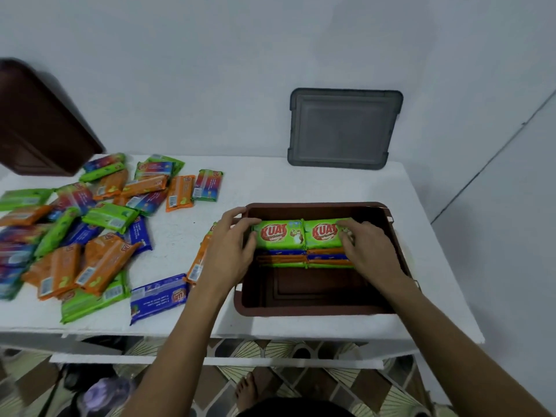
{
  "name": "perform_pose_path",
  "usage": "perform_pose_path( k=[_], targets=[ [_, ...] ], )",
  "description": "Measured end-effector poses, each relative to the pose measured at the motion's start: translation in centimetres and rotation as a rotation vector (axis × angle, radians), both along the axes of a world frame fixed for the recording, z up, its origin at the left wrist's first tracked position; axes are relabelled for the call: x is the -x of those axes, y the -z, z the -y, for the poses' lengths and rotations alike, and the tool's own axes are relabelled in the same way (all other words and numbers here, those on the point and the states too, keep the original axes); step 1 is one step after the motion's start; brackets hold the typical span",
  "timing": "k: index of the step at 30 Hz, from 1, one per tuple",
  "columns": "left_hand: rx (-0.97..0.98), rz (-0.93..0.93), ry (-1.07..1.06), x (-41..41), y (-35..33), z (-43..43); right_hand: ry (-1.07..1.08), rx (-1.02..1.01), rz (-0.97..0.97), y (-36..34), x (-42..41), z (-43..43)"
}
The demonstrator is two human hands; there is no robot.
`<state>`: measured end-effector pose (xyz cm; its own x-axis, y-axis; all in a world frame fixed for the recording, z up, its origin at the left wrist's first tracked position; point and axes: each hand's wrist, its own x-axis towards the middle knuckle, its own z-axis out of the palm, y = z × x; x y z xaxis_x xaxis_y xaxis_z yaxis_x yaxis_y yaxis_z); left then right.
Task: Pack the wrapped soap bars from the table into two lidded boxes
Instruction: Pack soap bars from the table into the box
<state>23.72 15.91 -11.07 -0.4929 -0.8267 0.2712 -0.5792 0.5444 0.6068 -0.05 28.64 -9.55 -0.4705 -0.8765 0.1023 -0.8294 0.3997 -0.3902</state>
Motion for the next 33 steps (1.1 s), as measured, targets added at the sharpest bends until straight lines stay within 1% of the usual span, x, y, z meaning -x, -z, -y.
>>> perform_pose_path(
  k=[3, 5, 7, 10, 12, 14, 17, 19, 21, 24, 26, 29, 31, 33],
  targets=[
    [-0.028, -0.042, 0.021, -0.5, 0.0, 0.1, 0.066, -0.113, -0.162, 0.0, -1.4, 0.3],
    [-0.034, -0.088, 0.071, -1.5, 0.2, 0.1, 0.072, -0.111, -0.218, -0.6, -2.8, 0.7],
    [-0.027, -0.085, 0.077, -3.3, 0.5, 0.0, 0.017, -0.004, -0.159, -1.3, -4.8, 1.5],
    [0.007, -0.032, 0.004, -7.7, 1.3, 0.7, -0.118, 0.159, -0.039, -2.2, -9.1, 3.1],
    [0.026, 0.05, -0.055, -11.3, 2.0, 1.7, -0.181, 0.236, -0.003, -2.6, -12.6, 4.1],
    [0.024, 0.151, -0.122, -14.9, 2.8, 2.8, -0.239, 0.258, 0.0, -2.8, -16.3, 5.0],
    [0.052, 0.255, -0.184, -19.6, 3.8, 4.1, -0.308, 0.217, -0.026, -2.5, -21.6, 6.1],
    [0.068, 0.285, -0.166, -22.0, 4.2, 4.9, -0.317, 0.146, -0.022, -1.8, -24.3, 7.0],
    [0.027, 0.342, -0.053, -23.6, 4.6, 5.5, -0.288, 0.028, -0.028, -0.6, -26.1, 8.0],
    [-0.032, 0.469, 0.148, -24.2, 5.3, 5.2, -0.277, -0.221, -0.075, 2.3, -26.9, 9.5],
    [-0.009, 0.498, 0.198, -24.1, 6.1, 4.8, -0.304, -0.336, -0.076, 4.2, -26.8, 10.2],
    [-0.004, 0.468, 0.248, -23.5, 6.8, 4.6, -0.311, -0.368, -0.064, 5.7, -26.7, 10.3],
    [-0.024, 0.444, 0.275, -23.0, 6.7, 4.6, -0.292, -0.323, -0.035, 5.9, -26.9, 10.2],
    [-0.026, 0.429, 0.284, -22.6, 6.5, 4.5, -0.248, -0.252, 0.041, 5.8, -27.0, 10.0]
  ],
)
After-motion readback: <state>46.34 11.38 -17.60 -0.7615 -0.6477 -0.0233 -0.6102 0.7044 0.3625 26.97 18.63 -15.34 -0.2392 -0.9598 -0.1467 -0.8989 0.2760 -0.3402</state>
